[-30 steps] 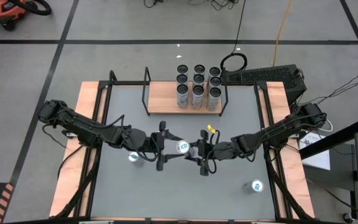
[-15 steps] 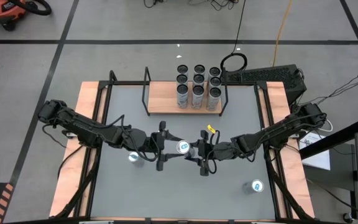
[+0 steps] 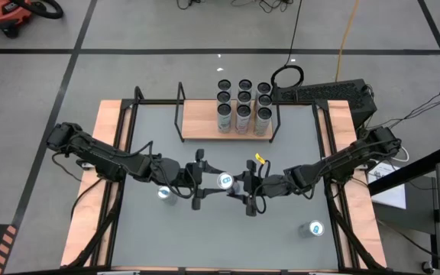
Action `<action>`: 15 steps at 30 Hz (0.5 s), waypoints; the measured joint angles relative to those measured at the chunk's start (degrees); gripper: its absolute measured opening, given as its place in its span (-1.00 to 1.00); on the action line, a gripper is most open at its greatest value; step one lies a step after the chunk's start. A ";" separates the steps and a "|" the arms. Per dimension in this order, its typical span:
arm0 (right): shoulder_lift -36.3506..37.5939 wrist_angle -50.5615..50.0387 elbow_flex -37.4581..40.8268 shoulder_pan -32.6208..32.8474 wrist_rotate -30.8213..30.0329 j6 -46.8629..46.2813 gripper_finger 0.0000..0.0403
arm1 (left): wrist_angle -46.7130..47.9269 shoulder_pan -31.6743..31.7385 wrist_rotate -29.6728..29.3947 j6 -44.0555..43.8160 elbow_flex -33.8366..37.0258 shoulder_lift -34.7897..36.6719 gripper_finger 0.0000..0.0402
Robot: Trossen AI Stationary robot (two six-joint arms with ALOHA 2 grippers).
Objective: Place canned beverage on shelf
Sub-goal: Put the middle blue soda can on the shelf
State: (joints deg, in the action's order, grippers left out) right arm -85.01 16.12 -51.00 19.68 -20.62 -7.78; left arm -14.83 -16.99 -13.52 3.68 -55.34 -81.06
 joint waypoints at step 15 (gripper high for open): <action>0.76 -3.59 -0.04 -0.58 -0.33 5.63 0.75 | 4.89 2.87 1.20 4.94 0.06 0.41 0.09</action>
State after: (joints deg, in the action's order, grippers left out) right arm -84.25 12.53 -51.05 19.11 -20.95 -2.15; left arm -9.94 -14.13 -12.32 8.62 -55.28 -80.65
